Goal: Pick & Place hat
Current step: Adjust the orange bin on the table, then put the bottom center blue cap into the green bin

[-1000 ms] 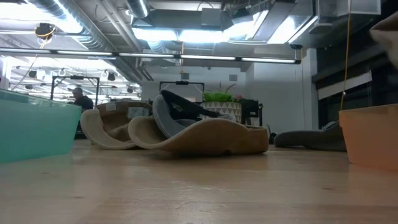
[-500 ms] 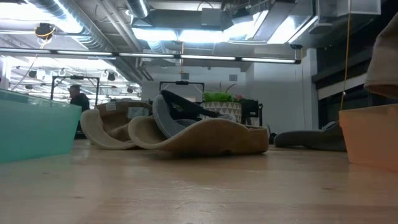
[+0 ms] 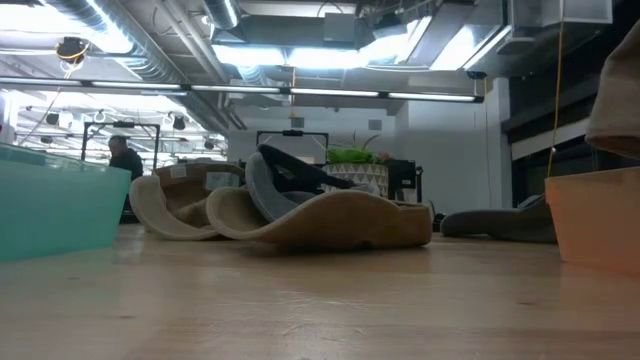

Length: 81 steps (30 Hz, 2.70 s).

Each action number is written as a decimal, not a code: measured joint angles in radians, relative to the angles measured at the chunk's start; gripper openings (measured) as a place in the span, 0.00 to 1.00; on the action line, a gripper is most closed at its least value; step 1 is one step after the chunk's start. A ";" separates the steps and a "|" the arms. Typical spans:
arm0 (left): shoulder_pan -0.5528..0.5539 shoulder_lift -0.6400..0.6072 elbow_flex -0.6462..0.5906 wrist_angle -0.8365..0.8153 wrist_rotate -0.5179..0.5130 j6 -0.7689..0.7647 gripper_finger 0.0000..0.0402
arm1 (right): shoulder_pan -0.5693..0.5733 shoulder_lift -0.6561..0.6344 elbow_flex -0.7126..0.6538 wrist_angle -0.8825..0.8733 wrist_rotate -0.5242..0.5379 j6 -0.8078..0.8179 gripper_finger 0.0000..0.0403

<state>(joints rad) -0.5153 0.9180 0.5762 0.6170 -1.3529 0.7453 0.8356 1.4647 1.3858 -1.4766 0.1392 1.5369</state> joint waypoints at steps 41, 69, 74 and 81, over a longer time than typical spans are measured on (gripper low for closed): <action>0.000 0.000 0.000 0.000 0.000 0.001 0.49 | -0.272 -0.021 -0.559 0.316 0.042 0.033 0.01; -0.001 0.000 0.000 0.000 -0.057 -0.026 0.48 | -0.625 -0.154 -0.466 0.388 0.419 -0.372 0.01; -0.018 0.000 0.000 0.000 -0.029 -0.061 0.47 | -0.624 -0.272 -0.396 0.408 0.411 -0.438 0.02; -0.037 0.000 0.000 -0.076 0.137 -0.189 0.46 | -0.564 -0.330 -0.385 0.653 0.414 -0.545 0.04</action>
<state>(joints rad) -0.5521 0.9176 0.5762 0.5413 -1.2157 0.5559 0.2717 1.1346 1.0011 -0.8238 0.5535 0.9924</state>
